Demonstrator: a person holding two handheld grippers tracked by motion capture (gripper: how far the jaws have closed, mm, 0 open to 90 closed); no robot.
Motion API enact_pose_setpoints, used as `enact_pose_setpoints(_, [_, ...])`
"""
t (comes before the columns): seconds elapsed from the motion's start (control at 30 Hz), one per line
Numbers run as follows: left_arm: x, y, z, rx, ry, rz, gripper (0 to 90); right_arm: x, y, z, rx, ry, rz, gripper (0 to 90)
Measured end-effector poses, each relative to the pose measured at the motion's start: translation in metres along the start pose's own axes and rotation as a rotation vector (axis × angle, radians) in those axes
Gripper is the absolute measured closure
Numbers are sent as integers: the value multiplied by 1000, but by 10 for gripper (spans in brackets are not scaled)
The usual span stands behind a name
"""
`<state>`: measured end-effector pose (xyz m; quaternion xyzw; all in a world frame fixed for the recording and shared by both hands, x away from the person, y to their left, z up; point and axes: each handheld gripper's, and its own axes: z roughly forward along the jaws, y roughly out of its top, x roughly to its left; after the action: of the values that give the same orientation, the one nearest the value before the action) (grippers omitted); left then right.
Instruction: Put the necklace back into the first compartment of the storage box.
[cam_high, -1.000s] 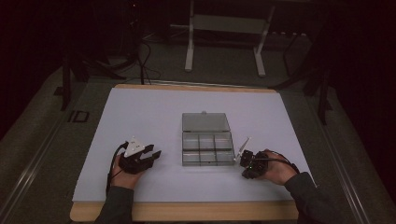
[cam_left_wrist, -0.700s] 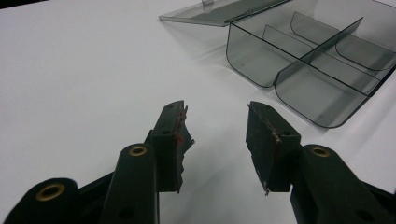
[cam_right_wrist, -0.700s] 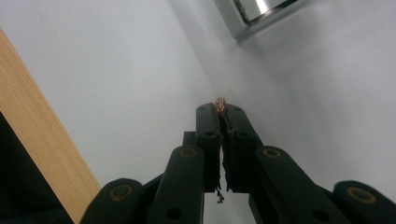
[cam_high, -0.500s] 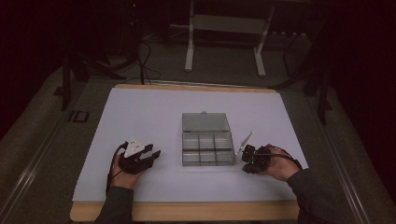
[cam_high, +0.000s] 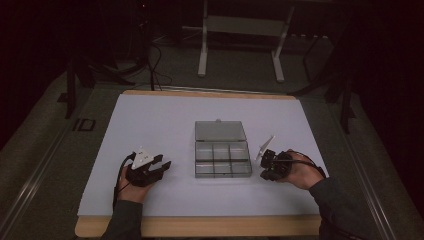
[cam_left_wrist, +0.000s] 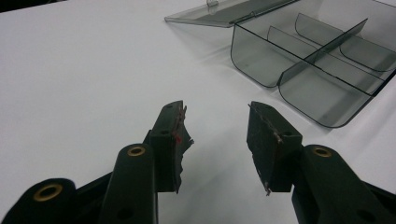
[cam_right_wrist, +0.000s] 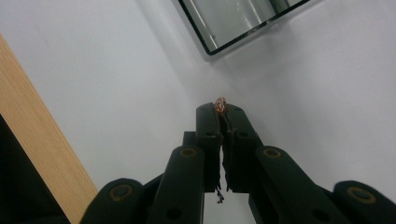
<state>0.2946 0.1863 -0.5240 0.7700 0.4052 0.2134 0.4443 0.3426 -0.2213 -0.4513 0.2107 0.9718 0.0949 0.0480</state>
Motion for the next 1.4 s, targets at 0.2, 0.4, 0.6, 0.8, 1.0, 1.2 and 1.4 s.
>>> enact_pose_setpoints(0.2, [0, 0, -1, 0, 1, 0, 569, -2, 4, -4, -19, -6, 1, 861])
enact_pose_setpoints(0.4, [0, 0, 0, 1, 1, 2, 569, -2, 8, -9, -25, -11, -3, 861])
enact_pose_setpoints(0.6, [0, 0, 0, 2, 2, 3, 569, -4, 13, -15, -39, -21, -6, 861])
enact_pose_setpoints(0.8, [-1, 0, -1, 1, 4, 6, 569, -5, 18, -19, -50, -25, -15, 861])
enact_pose_setpoints(1.0, [-1, 1, -1, -1, 5, 6, 567, -6, 26, -23, -60, -26, -18, 861])
enact_pose_setpoints(1.2, [0, 1, -1, 0, 5, 7, 567, -4, 34, -25, -70, -31, -34, 861])
enact_pose_setpoints(1.4, [0, 1, -1, 0, 6, 5, 568, -2, 42, -28, -69, -37, -48, 861])
